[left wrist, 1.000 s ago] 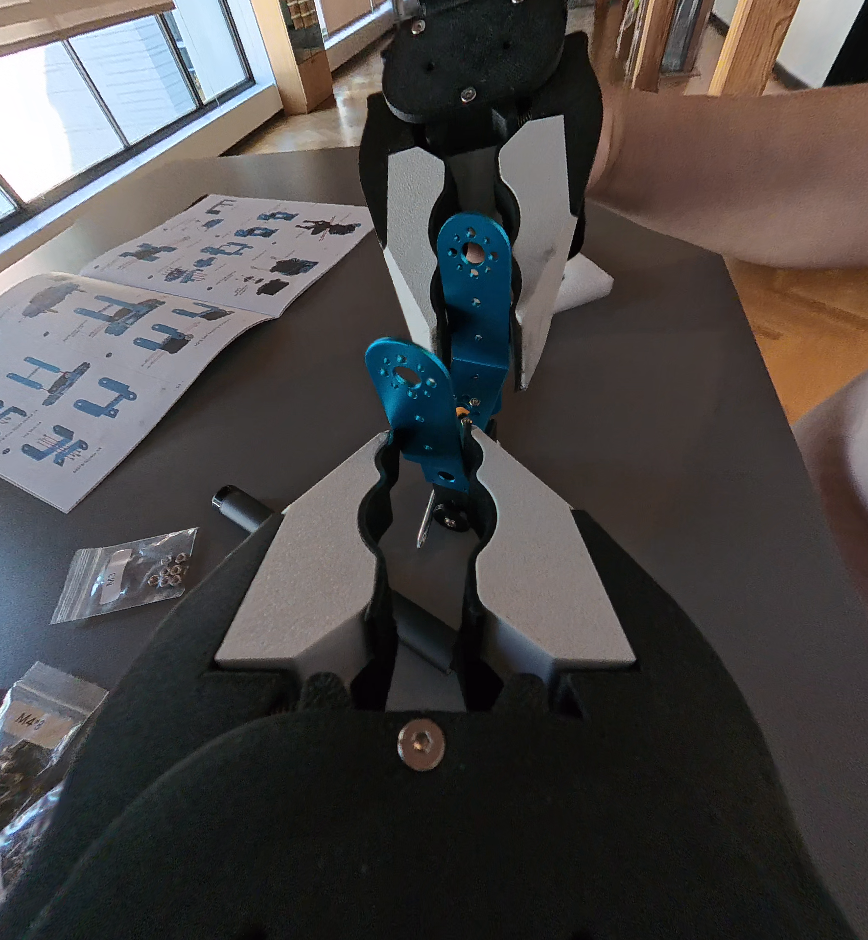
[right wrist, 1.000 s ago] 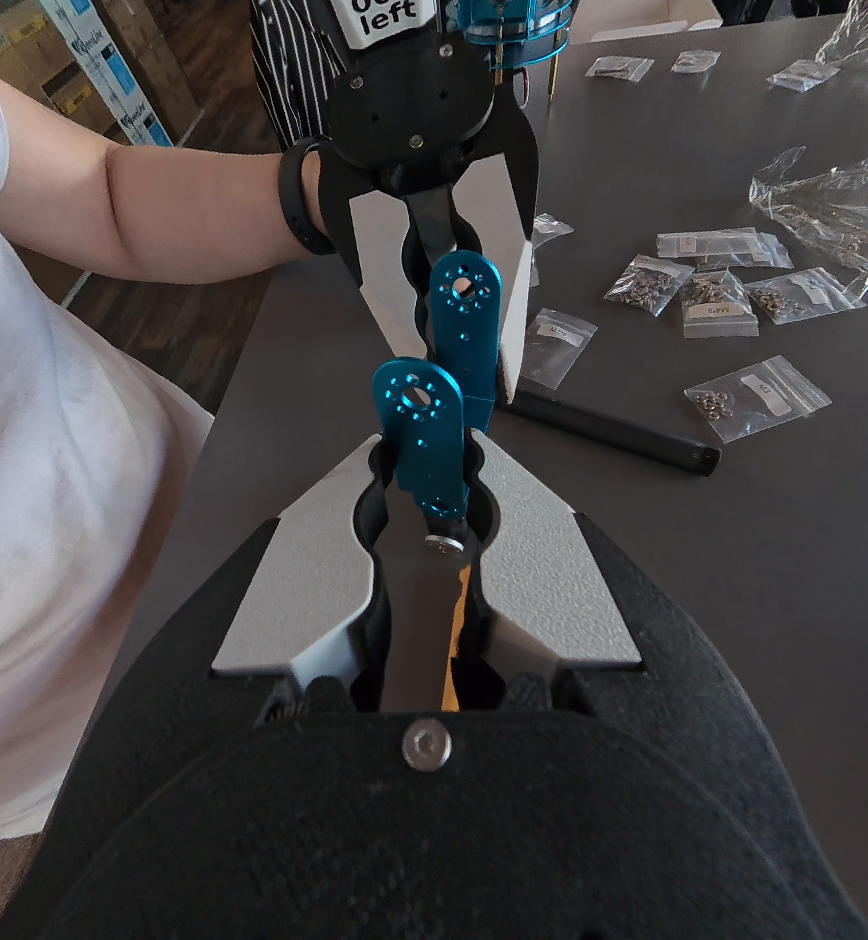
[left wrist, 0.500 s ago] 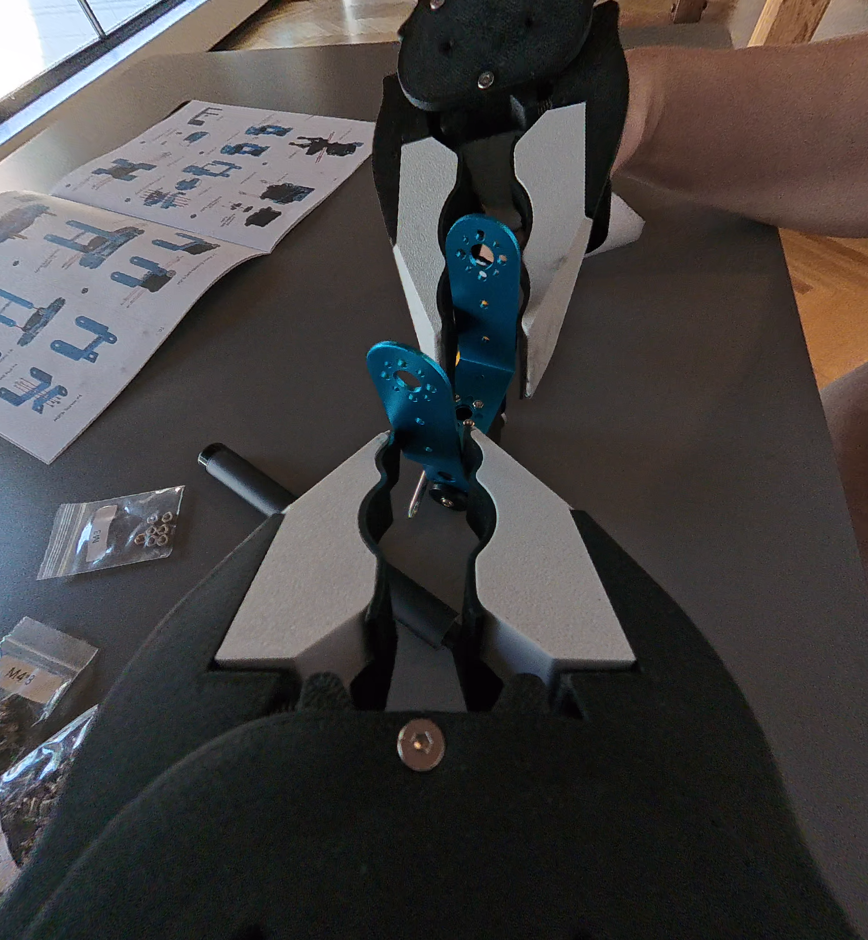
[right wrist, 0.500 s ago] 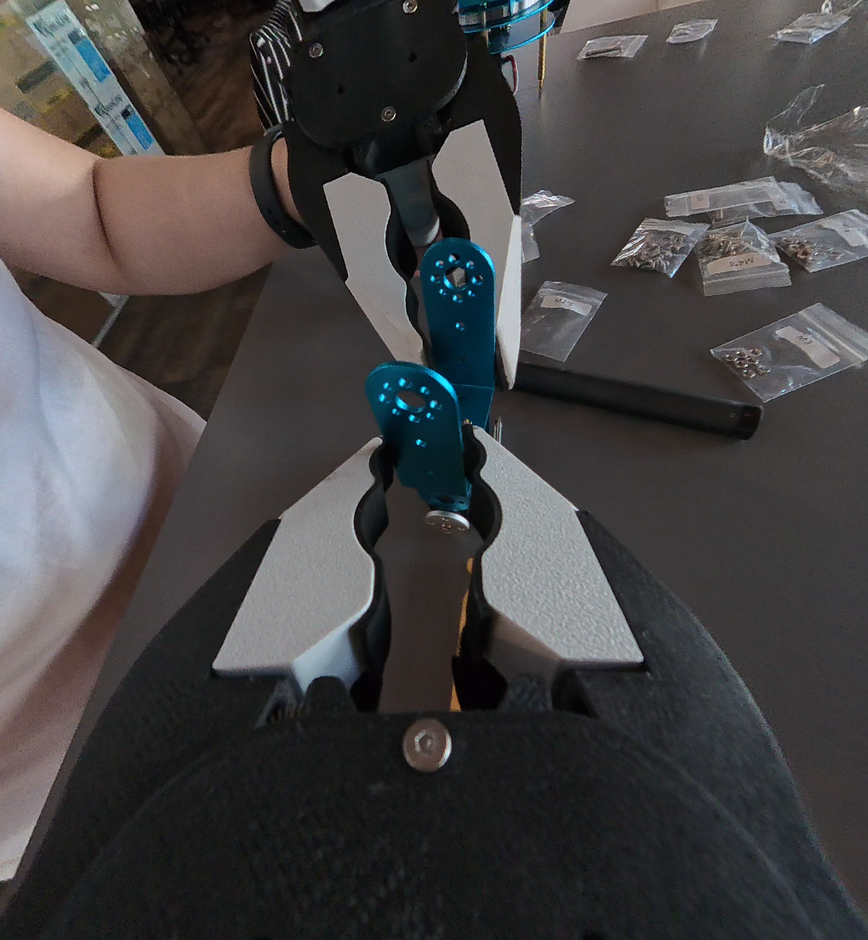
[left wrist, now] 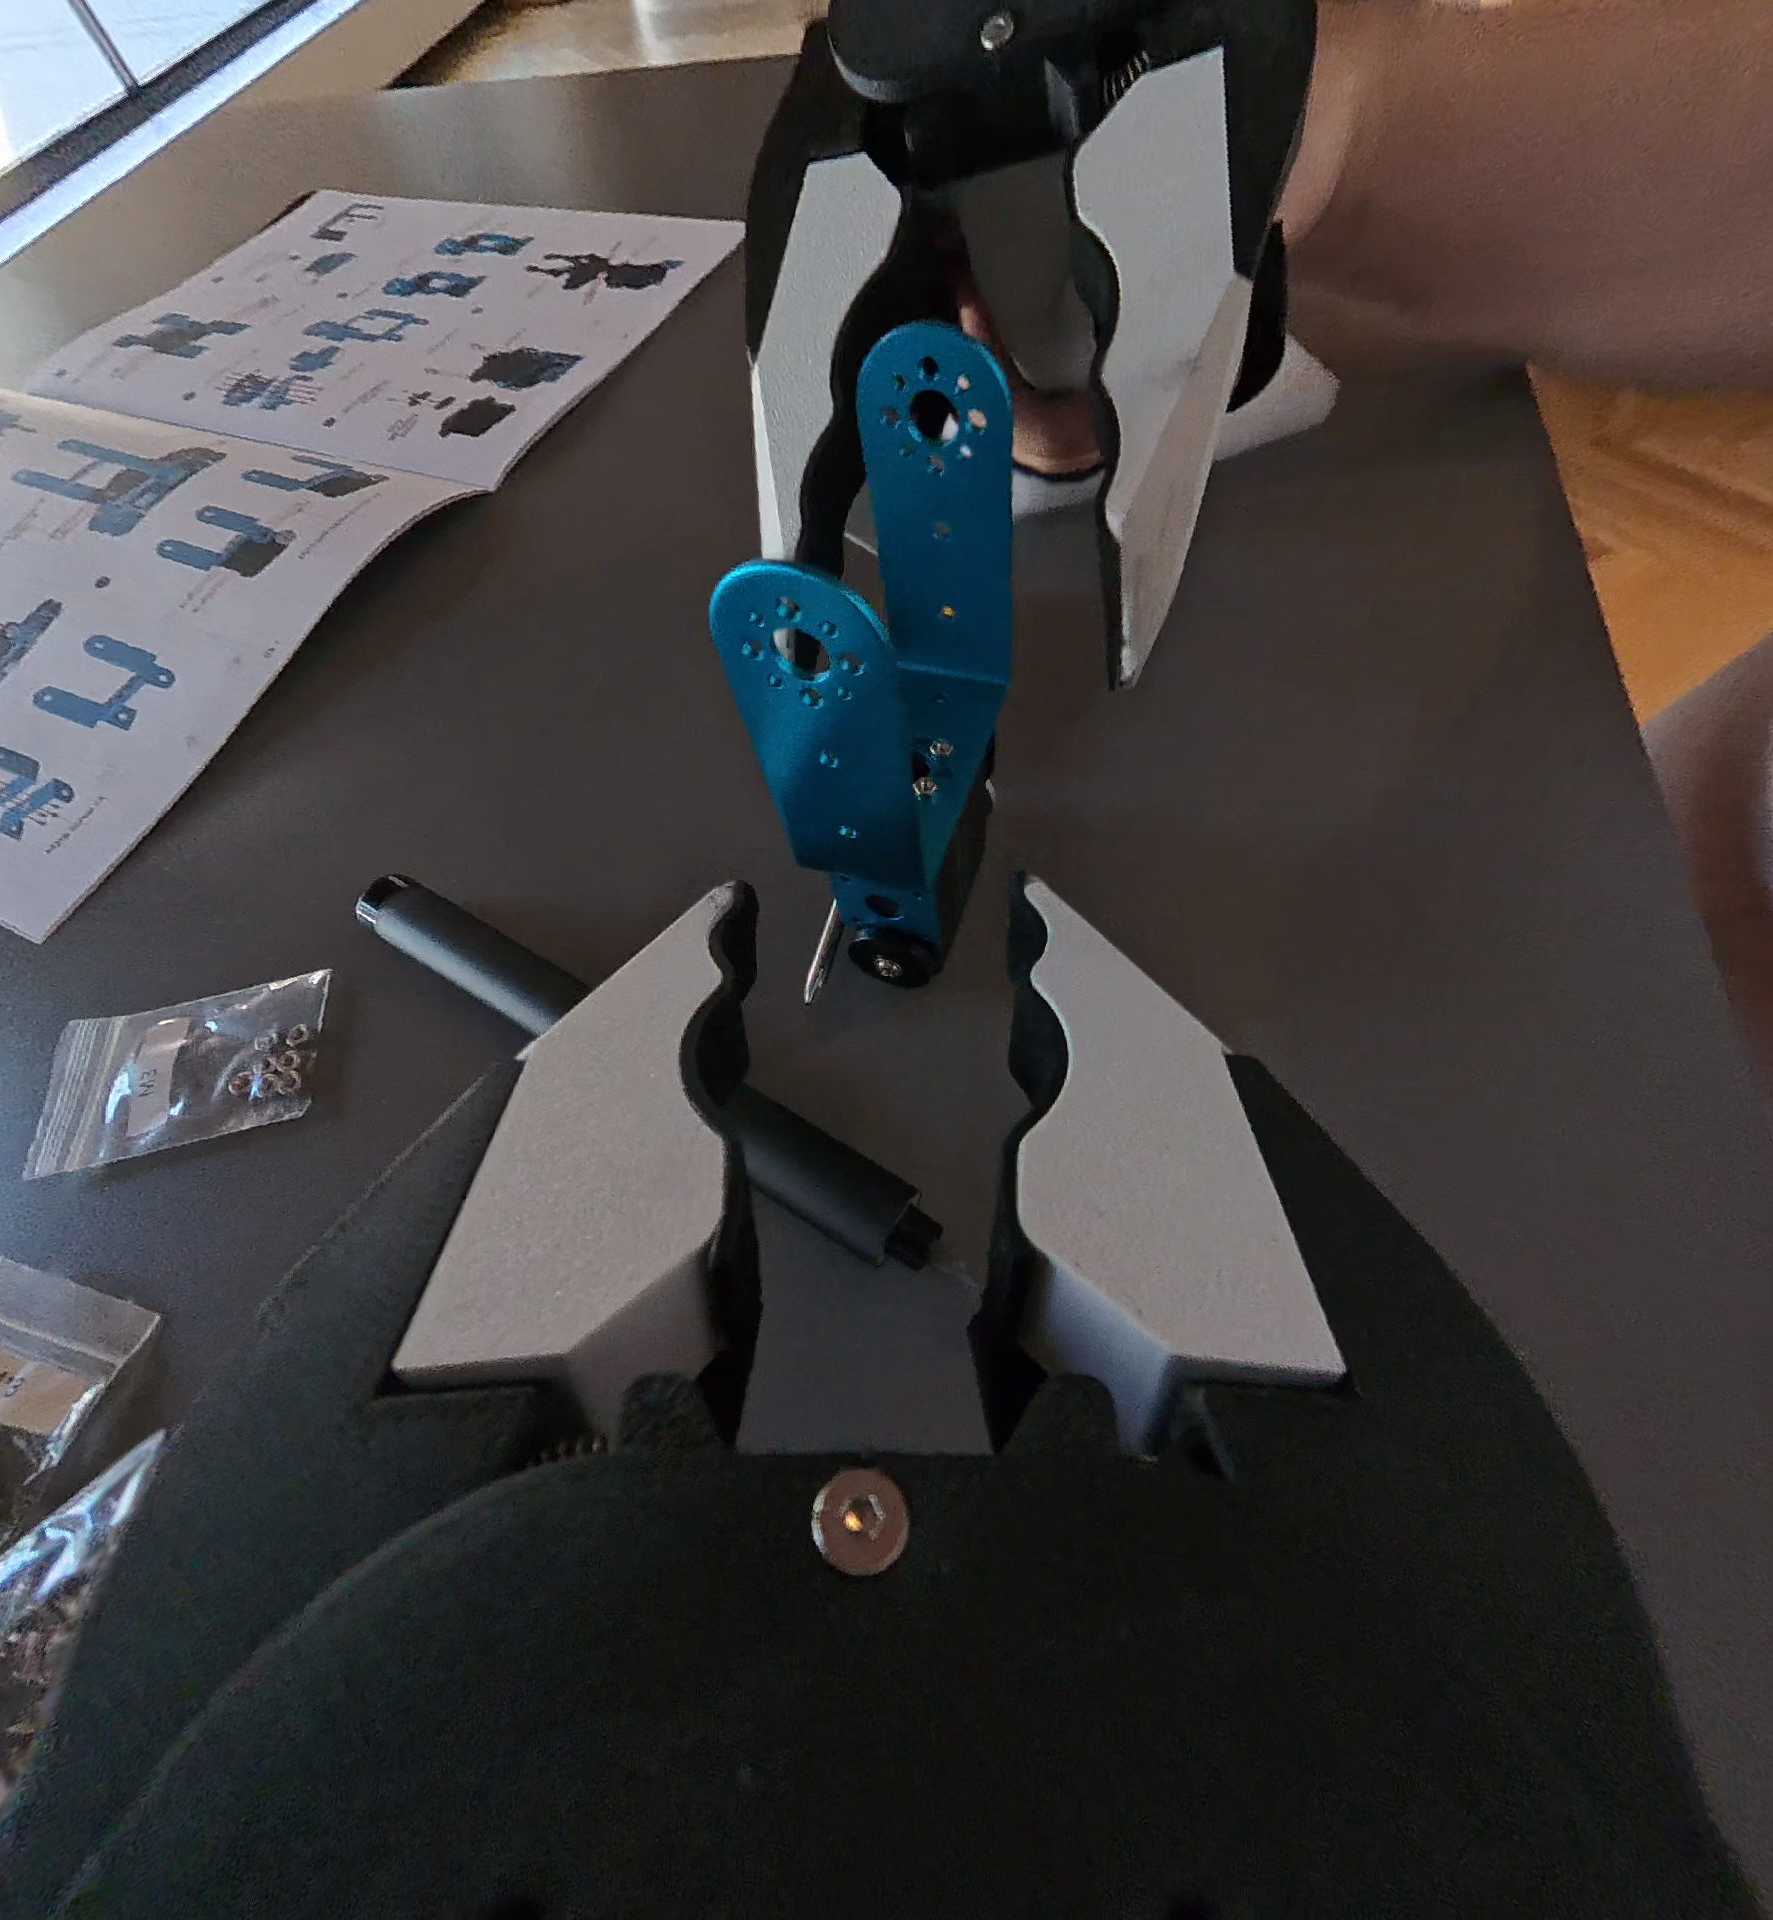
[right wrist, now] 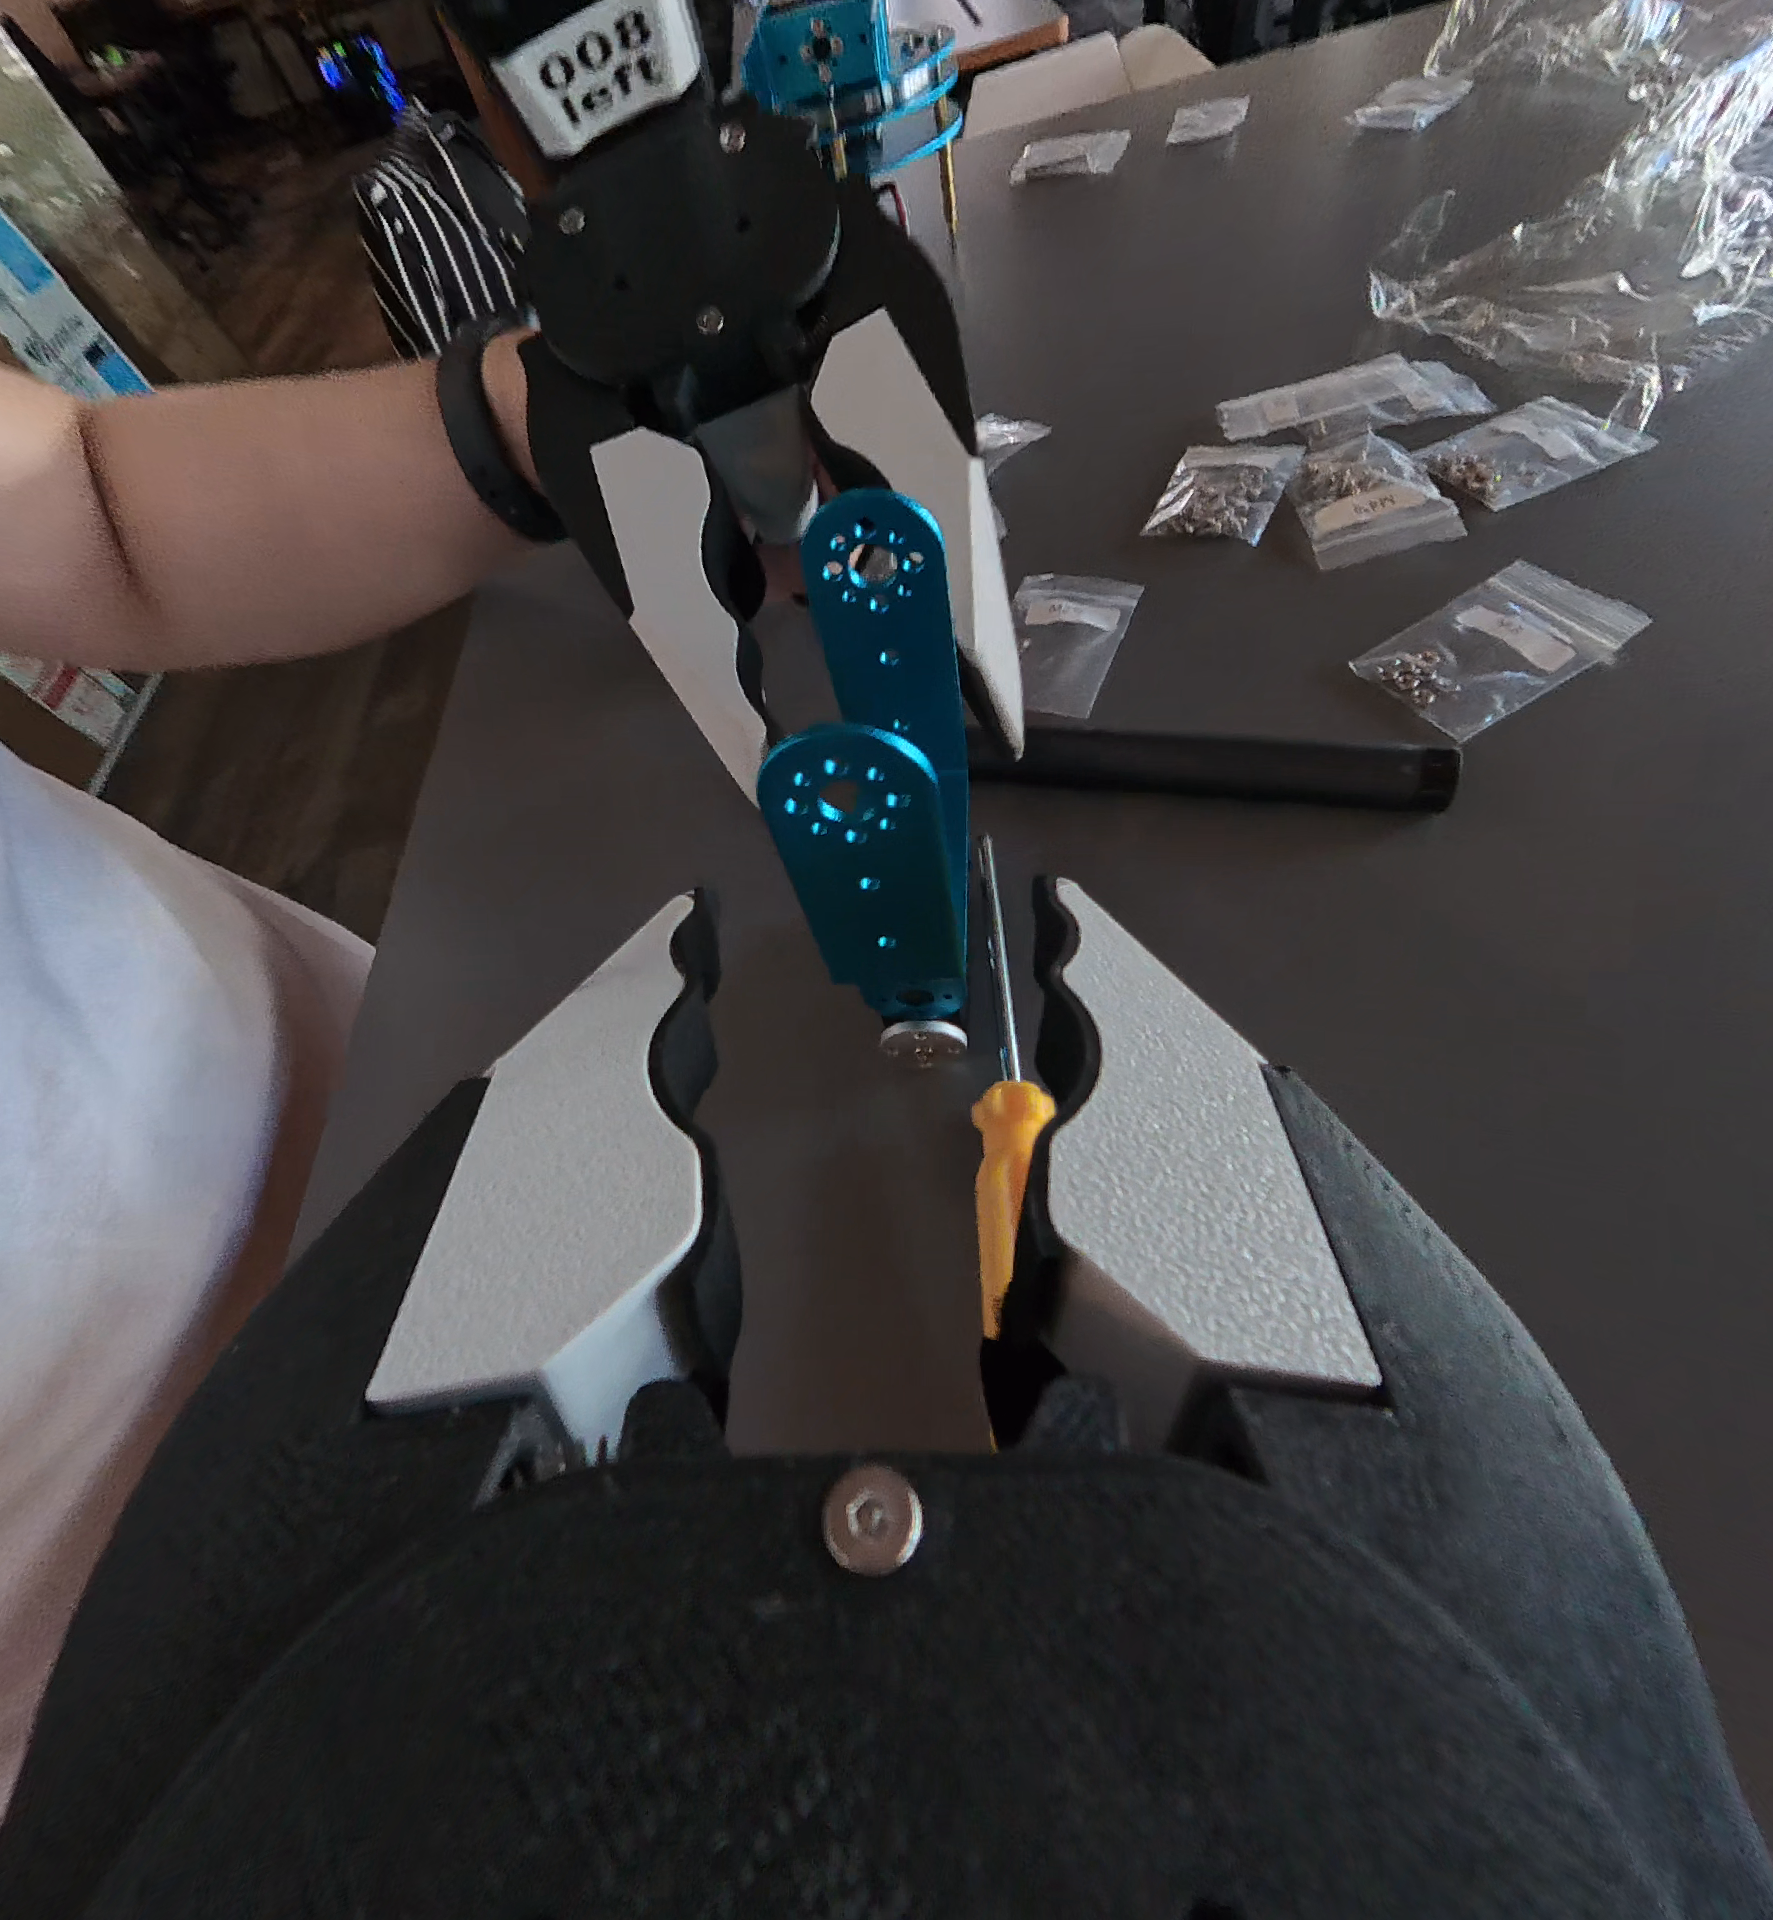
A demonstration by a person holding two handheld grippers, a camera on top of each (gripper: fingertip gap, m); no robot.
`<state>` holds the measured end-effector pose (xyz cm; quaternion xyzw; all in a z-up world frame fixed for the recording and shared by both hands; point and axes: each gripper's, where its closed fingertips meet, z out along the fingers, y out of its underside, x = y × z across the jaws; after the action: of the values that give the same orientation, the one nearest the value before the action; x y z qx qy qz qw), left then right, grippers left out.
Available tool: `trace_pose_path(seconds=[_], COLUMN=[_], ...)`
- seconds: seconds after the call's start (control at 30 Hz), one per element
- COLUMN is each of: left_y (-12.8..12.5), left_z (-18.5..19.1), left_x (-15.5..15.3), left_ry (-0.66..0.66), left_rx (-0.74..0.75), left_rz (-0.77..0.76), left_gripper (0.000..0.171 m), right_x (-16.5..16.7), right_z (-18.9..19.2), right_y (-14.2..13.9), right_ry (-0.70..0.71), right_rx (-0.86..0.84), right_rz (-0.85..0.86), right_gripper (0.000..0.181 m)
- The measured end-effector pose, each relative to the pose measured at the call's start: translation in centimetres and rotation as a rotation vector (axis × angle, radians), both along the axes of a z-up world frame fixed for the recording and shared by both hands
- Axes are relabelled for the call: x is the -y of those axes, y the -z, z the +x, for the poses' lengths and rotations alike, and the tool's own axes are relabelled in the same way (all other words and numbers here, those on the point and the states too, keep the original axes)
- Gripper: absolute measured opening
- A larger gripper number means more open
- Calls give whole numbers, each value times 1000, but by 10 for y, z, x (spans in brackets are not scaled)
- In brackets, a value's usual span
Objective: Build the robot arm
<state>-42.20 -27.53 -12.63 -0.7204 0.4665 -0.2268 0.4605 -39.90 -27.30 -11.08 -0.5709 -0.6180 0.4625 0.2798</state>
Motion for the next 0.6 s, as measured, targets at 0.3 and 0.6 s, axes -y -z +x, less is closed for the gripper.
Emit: trace_pose_path(seconds=[0.3, 0.6], left_y=[2, 10], left_z=[8, 9], left_x=[-4, 3], left_ry=[126, 127], left_rx=[-27, -58], left_rz=[-9, 17], left_gripper=[33, 26], right_x=[-2, 6], right_z=[-1, -3], right_y=[7, 26], right_ry=[39, 36], right_rx=[133, 171], right_rz=[65, 120], right_gripper=[60, 29])
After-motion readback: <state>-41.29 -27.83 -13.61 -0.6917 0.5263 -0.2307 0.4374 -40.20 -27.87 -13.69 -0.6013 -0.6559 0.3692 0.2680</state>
